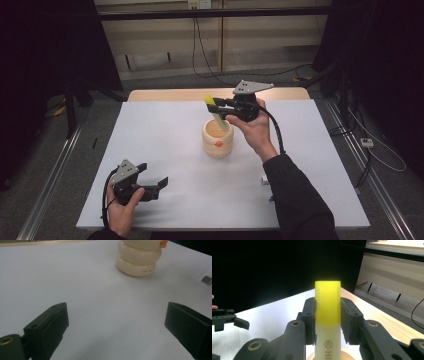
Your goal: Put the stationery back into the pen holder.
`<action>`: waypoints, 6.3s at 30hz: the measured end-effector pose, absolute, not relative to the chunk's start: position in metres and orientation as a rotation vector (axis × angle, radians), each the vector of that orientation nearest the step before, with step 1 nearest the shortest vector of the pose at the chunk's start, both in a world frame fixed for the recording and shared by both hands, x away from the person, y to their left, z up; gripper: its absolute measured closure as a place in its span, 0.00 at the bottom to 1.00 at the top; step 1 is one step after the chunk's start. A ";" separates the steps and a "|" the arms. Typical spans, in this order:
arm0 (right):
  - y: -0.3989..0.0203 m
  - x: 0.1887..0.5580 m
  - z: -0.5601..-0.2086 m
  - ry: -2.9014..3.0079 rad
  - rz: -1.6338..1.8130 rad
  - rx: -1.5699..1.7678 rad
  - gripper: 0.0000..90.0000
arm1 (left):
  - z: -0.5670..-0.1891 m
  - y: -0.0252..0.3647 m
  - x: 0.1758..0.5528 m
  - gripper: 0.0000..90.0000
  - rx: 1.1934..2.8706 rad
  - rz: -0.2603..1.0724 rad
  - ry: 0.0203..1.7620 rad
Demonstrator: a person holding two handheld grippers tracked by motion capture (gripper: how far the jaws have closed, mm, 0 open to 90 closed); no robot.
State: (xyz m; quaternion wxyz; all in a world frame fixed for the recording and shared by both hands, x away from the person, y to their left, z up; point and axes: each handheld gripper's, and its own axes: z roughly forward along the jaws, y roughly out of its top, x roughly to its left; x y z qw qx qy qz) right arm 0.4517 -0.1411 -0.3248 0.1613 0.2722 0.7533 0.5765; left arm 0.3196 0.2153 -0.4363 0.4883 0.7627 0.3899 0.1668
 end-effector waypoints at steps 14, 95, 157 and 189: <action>-0.139 0.464 -0.338 2.141 1.641 0.826 0.75 | -0.436 0.213 0.321 0.06 1.853 0.397 0.939; -0.224 0.399 -0.376 2.208 1.410 1.025 0.08 | -0.436 0.210 0.322 0.06 1.869 0.391 0.928; -0.306 0.350 -0.390 2.463 1.193 1.034 0.13 | -0.437 0.209 0.324 0.06 1.876 0.387 0.926; -0.304 0.346 -0.402 2.779 0.768 0.741 0.36 | -0.437 0.210 0.325 0.06 1.870 0.389 0.942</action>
